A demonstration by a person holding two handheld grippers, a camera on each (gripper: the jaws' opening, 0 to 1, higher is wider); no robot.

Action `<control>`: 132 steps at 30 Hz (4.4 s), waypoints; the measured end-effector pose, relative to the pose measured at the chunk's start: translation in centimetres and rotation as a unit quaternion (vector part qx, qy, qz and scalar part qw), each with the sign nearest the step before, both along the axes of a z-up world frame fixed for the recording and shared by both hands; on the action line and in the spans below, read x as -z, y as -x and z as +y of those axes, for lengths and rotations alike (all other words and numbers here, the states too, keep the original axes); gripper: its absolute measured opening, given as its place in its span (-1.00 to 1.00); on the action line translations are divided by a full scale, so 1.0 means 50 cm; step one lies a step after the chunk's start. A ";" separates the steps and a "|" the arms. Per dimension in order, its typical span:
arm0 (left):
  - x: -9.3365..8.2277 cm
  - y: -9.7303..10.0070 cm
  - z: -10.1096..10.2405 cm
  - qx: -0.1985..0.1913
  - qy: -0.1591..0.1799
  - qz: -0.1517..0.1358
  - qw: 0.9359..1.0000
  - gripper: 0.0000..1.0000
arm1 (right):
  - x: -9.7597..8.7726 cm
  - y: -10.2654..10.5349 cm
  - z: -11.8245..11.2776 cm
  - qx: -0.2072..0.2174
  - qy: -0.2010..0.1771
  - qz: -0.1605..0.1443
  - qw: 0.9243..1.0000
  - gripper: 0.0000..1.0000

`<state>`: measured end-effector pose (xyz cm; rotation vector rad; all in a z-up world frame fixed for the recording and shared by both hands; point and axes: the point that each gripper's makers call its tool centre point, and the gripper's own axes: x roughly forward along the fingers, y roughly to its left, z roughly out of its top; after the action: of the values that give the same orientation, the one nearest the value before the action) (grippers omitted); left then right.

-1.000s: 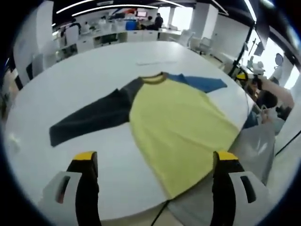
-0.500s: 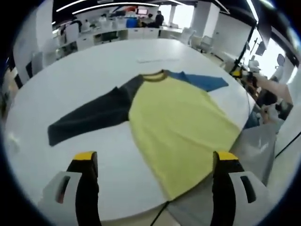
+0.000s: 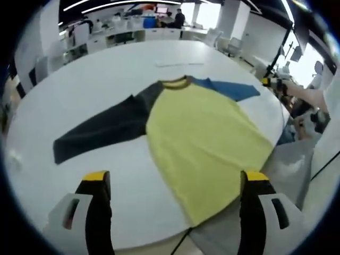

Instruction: Fold the garment on the visible template until the final outline fits inside the template.

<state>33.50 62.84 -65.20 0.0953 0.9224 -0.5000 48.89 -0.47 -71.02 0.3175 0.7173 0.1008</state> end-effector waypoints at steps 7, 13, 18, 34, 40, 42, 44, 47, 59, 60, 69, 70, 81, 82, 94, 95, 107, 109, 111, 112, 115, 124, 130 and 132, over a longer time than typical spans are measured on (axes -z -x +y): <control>0.006 0.000 0.002 0.000 -0.003 0.006 1.000 0.97 | 0.018 -0.020 -0.014 0.006 0.004 0.003 1.000 0.06; 0.006 -0.002 -0.003 0.001 -0.004 0.011 1.000 0.97 | 0.038 -0.031 -0.013 0.002 0.016 0.011 1.000 -0.01; 0.007 -0.005 -0.005 0.004 -0.007 0.014 1.000 0.97 | 0.059 -0.036 -0.022 0.004 0.028 0.023 0.999 -0.09; 0.010 -0.020 -0.021 0.007 0.002 0.021 1.000 0.96 | 0.091 -0.067 -0.056 0.019 0.059 0.035 0.997 -0.39; 0.008 -0.024 -0.023 -0.001 0.015 0.021 1.000 0.94 | 0.108 -0.072 -0.059 0.011 0.081 0.050 0.995 -0.45; 0.008 -0.024 -0.022 0.000 0.013 0.021 1.000 0.94 | 0.115 -0.073 -0.062 0.007 0.091 0.056 0.994 -0.47; 0.008 -0.025 -0.023 0.000 0.013 0.022 1.000 0.95 | 0.116 -0.075 -0.066 0.007 0.097 0.055 0.994 -0.50; 0.008 -0.026 -0.025 -0.001 0.016 0.022 1.000 0.94 | 0.119 -0.079 -0.070 0.012 0.097 0.055 0.994 -0.58; 0.014 -0.028 -0.032 0.002 0.018 0.026 0.999 0.93 | 0.122 -0.080 -0.069 -0.026 0.158 0.060 0.985 -0.79; 0.014 -0.028 -0.032 0.002 0.018 0.026 0.999 0.93 | 0.121 -0.086 -0.072 -0.036 0.166 0.059 0.984 -0.81; 0.012 -0.027 -0.030 -0.001 0.019 0.024 1.000 0.92 | 0.098 -0.080 -0.036 -0.059 0.195 0.060 0.977 -0.94; 0.012 -0.026 -0.031 0.000 0.020 0.023 1.000 0.92 | 0.095 -0.078 -0.031 -0.058 0.197 0.060 0.977 -0.95; 0.005 -0.024 -0.030 -0.003 0.023 0.017 1.000 0.91 | 0.084 -0.066 -0.024 -0.031 0.183 0.088 0.979 -0.96; 0.005 -0.023 -0.029 -0.003 0.023 0.016 1.000 0.91 | 0.083 -0.066 -0.023 -0.029 0.184 0.089 0.979 -0.96; -0.015 -0.011 -0.015 -0.010 0.026 0.004 1.000 0.94 | 0.020 -0.073 -0.025 -0.025 0.188 0.057 0.980 -0.97; -0.016 -0.011 -0.015 -0.010 0.026 0.002 1.000 0.94 | 0.013 -0.074 -0.024 -0.024 0.185 0.053 0.981 -0.97; -0.042 -0.004 -0.013 -0.010 0.034 -0.021 0.999 0.95 | -0.055 -0.088 -0.010 -0.019 0.166 0.027 0.986 -0.96; -0.048 -0.003 -0.012 -0.012 0.038 -0.027 0.999 0.95 | -0.069 -0.089 -0.005 -0.020 0.165 0.023 0.986 -0.97; -0.051 0.000 -0.013 -0.012 0.039 -0.030 0.999 0.95 | -0.082 -0.089 0.002 -0.021 0.160 0.019 0.987 -0.97; -0.053 0.002 -0.014 -0.012 0.040 -0.031 0.999 0.95 | -0.087 -0.090 0.006 -0.022 0.156 0.017 0.987 -0.97; -0.065 0.007 -0.019 -0.013 0.052 -0.041 0.998 0.96 | -0.107 -0.090 0.024 -0.022 0.140 0.010 0.990 -0.97; -0.078 0.015 -0.015 -0.017 0.063 -0.058 0.996 0.94 | -0.199 -0.093 0.084 -0.022 0.077 -0.022 0.997 -0.97; -0.084 0.032 -0.020 -0.011 0.071 -0.066 0.995 0.94 | -0.229 -0.096 0.090 -0.025 0.091 -0.024 0.995 -0.97; -0.084 0.037 -0.017 -0.012 0.072 -0.067 0.995 0.94 | -0.237 -0.097 0.090 -0.023 0.091 -0.024 0.995 -0.97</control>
<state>31.67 61.98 -60.98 -0.0136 0.7524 -0.5303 53.72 4.05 -59.15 0.1237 0.6810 0.0848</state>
